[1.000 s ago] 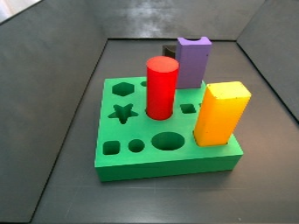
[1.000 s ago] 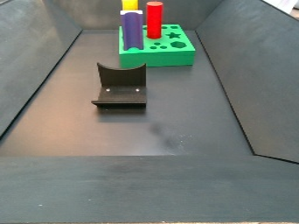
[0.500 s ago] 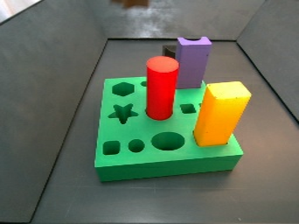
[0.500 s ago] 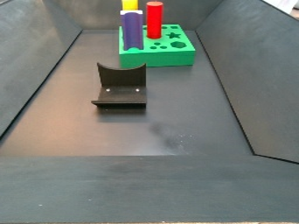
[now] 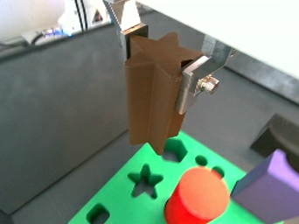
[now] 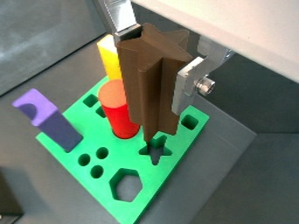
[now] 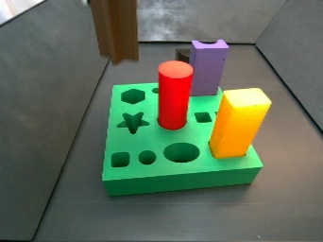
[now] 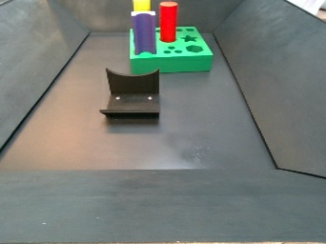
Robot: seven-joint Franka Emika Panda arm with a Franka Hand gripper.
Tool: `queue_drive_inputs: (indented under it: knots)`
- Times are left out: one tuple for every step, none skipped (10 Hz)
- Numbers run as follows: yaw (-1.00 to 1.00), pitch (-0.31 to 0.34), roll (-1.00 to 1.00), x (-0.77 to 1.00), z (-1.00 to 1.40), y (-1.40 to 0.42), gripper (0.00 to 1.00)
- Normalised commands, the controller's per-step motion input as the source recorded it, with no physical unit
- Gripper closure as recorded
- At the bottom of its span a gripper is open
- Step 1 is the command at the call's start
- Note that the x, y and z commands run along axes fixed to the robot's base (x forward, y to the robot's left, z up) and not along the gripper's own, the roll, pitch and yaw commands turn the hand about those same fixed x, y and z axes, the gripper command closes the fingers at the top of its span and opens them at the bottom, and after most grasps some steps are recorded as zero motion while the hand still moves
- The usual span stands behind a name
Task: Pick up the star object. Move up. Move to above the board. Insert the star object.
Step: Insert the star object.
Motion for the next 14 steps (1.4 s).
queue_drive_inputs:
  knots:
    - [-0.39,-0.009,0.08,0.0,-0.87,-0.06,1.0]
    - [-0.4,0.0,0.06,-0.03,-0.75,-0.01,1.0]
    - [-0.65,0.0,-0.05,-0.19,-0.66,0.0,1.0]
    - [-0.9,0.0,-0.08,-0.1,-0.63,0.0,1.0]
    - [-0.96,-0.013,-0.08,-0.04,-0.62,0.0,1.0]
    - [-1.0,-0.066,-0.05,0.0,-0.55,0.0,1.0]
    - [-1.0,-0.06,-0.04,0.0,-0.49,-0.01,1.0]
    - [-1.0,-0.036,-0.04,0.0,-0.45,-0.01,1.0]
    - [-0.27,0.0,-0.04,0.27,0.0,0.0,1.0]
    - [0.0,0.0,0.0,0.0,-0.14,-0.02,1.0]
    - [-0.34,0.0,0.0,0.2,-0.19,-0.04,1.0]
    - [-0.49,0.0,0.06,0.27,-0.25,-0.03,1.0]
    - [-0.35,0.0,0.11,0.0,-0.25,0.0,1.0]
    - [-0.47,0.0,0.09,0.0,-0.29,-0.02,1.0]
